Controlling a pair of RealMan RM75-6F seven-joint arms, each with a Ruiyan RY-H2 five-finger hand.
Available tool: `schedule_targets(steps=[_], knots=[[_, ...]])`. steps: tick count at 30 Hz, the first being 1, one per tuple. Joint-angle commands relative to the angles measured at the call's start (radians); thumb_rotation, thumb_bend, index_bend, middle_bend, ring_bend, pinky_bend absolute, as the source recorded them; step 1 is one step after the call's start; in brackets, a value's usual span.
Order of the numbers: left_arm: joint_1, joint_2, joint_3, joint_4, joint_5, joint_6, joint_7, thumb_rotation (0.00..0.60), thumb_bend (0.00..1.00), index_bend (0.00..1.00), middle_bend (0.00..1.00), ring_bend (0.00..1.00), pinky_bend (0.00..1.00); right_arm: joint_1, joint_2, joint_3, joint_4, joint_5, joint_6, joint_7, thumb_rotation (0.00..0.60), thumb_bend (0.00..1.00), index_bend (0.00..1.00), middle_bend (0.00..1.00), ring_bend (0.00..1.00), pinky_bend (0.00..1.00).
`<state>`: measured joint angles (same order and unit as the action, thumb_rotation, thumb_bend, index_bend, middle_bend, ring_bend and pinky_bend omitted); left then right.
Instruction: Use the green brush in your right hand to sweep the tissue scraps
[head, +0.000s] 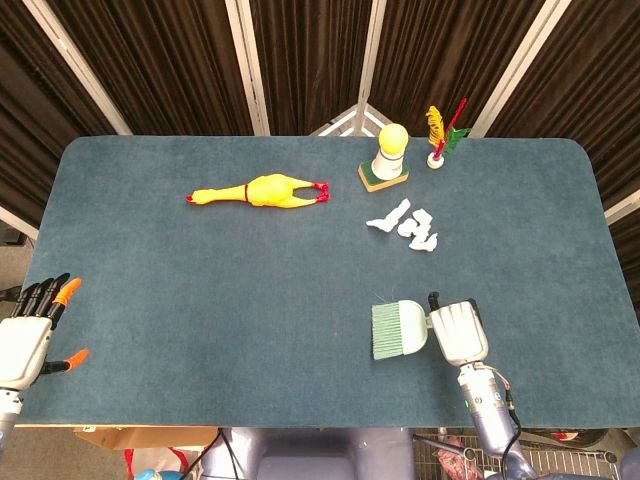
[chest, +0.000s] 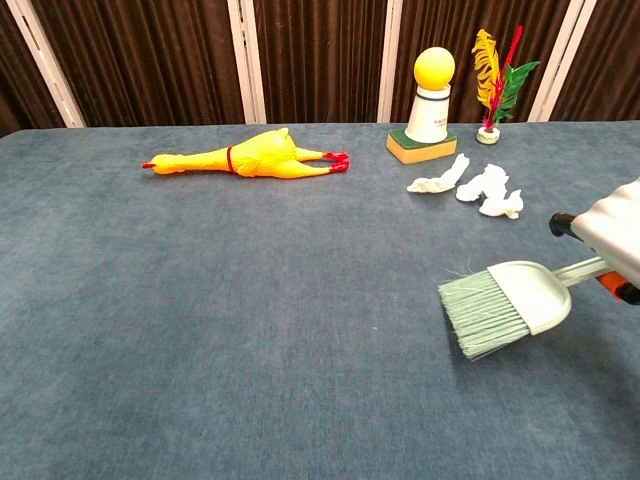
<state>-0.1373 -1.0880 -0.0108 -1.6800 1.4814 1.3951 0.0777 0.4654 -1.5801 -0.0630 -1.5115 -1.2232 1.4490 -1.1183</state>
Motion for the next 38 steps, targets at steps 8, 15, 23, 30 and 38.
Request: schedule_targets(steps=[8, 15, 23, 30, 38], knots=[[0.0, -0.001, 0.0, 0.0, 0.003, 0.002, 0.0, 0.6, 0.0, 0.0, 0.0, 0.0, 0.02, -0.025, 0.071, -0.006, -0.065, 0.018, -0.024, -0.055, 0.6, 0.12, 0.0, 0.87, 0.82, 0.68], [0.001, -0.002, 0.0, -0.001, 0.003, 0.003, -0.003, 0.6, 0.0, 0.0, 0.0, 0.0, 0.02, -0.027, 0.168, -0.028, -0.163, -0.007, -0.063, -0.047, 0.6, 0.1, 0.0, 0.83, 0.78, 0.62], [0.004, -0.001, 0.0, -0.002, 0.003, 0.008, 0.003, 0.6, 0.0, 0.0, 0.0, 0.0, 0.02, -0.099, 0.243, -0.039, -0.219, -0.083, 0.022, 0.103, 0.6, 0.1, 0.0, 0.32, 0.26, 0.24], [0.015, -0.003, 0.011, 0.003, 0.05, 0.046, 0.035, 0.6, 0.0, 0.0, 0.0, 0.0, 0.02, -0.202, 0.389, -0.022, -0.307, -0.109, 0.071, 0.59, 0.6, 0.1, 0.0, 0.0, 0.0, 0.01], [0.019, -0.024, 0.003, 0.02, 0.051, 0.063, 0.068, 0.6, 0.0, 0.0, 0.0, 0.0, 0.02, -0.282, 0.45, -0.041, -0.265, -0.218, 0.13, 0.871, 0.6, 0.1, 0.0, 0.0, 0.0, 0.0]])
